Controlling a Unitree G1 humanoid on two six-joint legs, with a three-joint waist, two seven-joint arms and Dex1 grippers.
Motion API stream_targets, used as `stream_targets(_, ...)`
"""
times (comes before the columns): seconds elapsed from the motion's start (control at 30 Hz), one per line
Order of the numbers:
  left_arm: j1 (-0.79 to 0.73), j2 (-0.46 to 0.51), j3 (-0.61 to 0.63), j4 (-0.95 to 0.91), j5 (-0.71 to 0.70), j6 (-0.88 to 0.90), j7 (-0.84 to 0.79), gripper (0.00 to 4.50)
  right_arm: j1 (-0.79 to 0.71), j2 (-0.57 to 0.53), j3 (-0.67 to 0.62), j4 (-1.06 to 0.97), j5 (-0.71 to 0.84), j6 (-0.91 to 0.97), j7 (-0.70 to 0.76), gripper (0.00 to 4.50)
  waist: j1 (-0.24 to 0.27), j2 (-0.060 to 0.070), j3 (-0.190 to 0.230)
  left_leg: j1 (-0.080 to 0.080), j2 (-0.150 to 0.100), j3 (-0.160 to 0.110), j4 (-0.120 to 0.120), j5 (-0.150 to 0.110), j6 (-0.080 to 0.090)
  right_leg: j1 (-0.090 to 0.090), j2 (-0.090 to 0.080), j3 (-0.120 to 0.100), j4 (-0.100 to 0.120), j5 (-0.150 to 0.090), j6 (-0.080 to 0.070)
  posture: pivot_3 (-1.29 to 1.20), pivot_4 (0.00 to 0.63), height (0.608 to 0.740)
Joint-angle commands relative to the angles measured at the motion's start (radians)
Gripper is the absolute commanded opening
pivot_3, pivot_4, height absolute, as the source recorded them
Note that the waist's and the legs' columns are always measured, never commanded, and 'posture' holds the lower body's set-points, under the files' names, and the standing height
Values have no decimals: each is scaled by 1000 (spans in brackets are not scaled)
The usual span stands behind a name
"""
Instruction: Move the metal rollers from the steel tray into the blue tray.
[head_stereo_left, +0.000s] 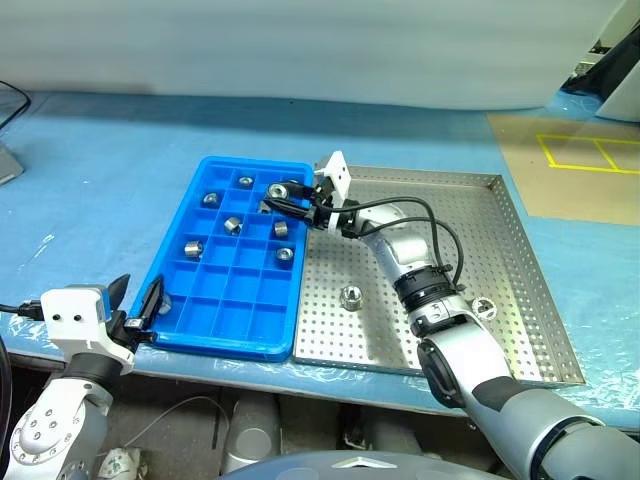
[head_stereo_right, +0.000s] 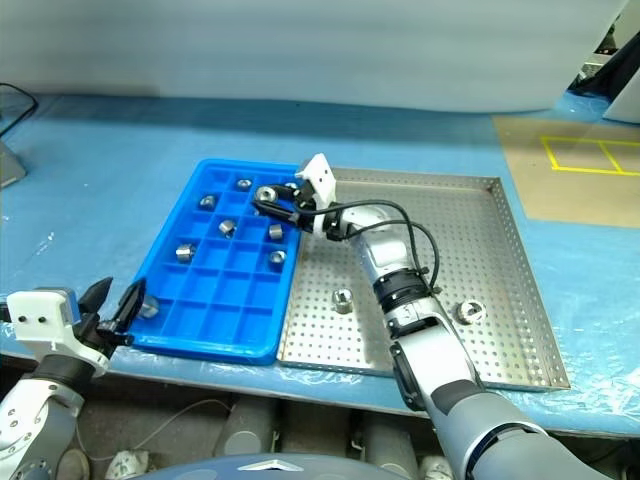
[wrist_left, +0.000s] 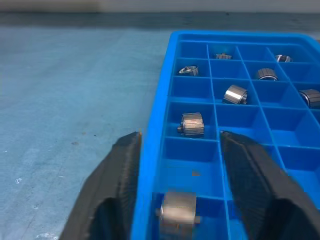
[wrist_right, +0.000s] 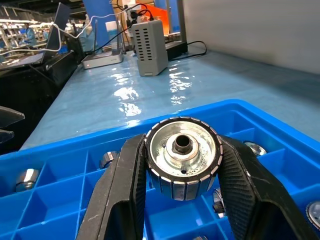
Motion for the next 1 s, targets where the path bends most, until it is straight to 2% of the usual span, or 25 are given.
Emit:
stream_targets(0.03, -26, 25, 39, 3, -25, 4, -10, 3794, 1, -10, -11, -65, 18, 13, 30, 1640, 0, 0, 0, 0, 0, 0, 0, 0, 0, 0, 0, 0, 0, 0, 0, 385, 150, 740)
stream_targets(0.2, -85, 106, 87, 34, -97, 1, -97, 3794, 32, -67, 56, -182, 39, 141, 182, 1640, 2, 0, 0, 1, 0, 0, 1, 0, -1, 0, 0, 0, 1, 0, 0, 371, 150, 740)
stream_targets(0.33, -131, 170, 101, 62, -116, 3, -142, 3794, 65, -123, 134, -241, -15, 169, 242, 1640, 1, 0, 0, 1, 0, 0, 2, 0, 0, 0, 0, 0, 2, 0, 0, 358, 150, 740)
stream_targets(0.6, -172, 176, 81, 91, -117, 2, -147, 3794, 140, -112, 228, -247, -147, 58, 155, 1640, -3, -1, 0, 2, 0, 0, 2, 1, -2, 0, 0, 0, 4, 0, 0, 342, 150, 740)
stream_targets(0.77, -206, 177, 48, 100, -109, 10, -141, 3794, 133, -99, 291, -188, -277, -68, 59, 1640, -2, -1, 0, 4, 0, 0, 2, 2, -3, 1, 0, 1, 6, 0, 0, 333, 150, 740)
stream_targets(1.0, -237, 172, 17, 111, -105, 10, -135, 3794, 100, -100, 308, -126, -353, -181, 12, 1640, -2, -1, -1, 7, 0, 0, 2, 2, -3, 4, 0, 1, 6, 0, 0, 322, 150, 740)
